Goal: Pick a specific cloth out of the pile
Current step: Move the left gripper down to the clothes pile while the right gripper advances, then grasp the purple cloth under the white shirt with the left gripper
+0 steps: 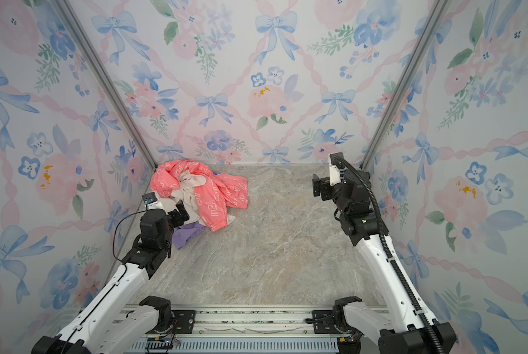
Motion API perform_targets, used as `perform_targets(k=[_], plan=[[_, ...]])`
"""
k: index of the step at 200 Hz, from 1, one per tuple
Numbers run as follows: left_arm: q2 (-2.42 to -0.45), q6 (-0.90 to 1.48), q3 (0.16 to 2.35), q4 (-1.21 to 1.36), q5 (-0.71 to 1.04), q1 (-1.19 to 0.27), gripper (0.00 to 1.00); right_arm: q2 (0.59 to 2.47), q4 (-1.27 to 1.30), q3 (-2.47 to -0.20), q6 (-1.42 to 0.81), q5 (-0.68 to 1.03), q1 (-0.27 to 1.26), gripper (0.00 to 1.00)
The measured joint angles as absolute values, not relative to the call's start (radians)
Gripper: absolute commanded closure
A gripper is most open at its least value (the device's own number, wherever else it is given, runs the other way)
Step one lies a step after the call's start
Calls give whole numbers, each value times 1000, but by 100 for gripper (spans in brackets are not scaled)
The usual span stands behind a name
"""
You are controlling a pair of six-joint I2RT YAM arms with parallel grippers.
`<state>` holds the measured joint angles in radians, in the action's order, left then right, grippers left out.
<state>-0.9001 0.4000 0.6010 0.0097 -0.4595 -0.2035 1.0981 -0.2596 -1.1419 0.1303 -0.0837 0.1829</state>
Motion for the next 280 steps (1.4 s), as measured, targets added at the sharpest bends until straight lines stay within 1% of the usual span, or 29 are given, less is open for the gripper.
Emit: perform_targets(k=[31,85,118,157,170,191,207,221,239,260,280], plan=[[-966,500,645,-110,-435,-206,14,1137,-357,-1143,56,-65,212,3],[-1106,659,702,-269,-351,-221,20,1216,-422,-1147,2,-44,427,3],[-1171,693,705,-318,-310,-223,22,1281,-461,-1165,-1,-21,511,3],[-1217,721,705,-341,-301,-222,24,1341,-472,-1197,-7,12,570,3],[-1240,725,706,-340,-300,-222,26,1361,-471,-1207,-16,21,590,3],[-1286,728,710,-344,-293,-222,34,1396,-469,-1225,-26,33,624,3],[-1312,725,713,-346,-285,-222,36,1424,-469,-1239,-28,42,646,3],[-1330,724,716,-347,-279,-222,44,1441,-469,-1249,-31,49,660,3],[-1352,724,724,-346,-278,-222,52,1457,-469,-1259,-35,56,670,3],[-1384,713,739,-344,-271,-222,67,1465,-468,-1268,-38,60,674,3],[-1409,709,747,-339,-264,-221,86,1467,-468,-1271,-38,61,675,3]])
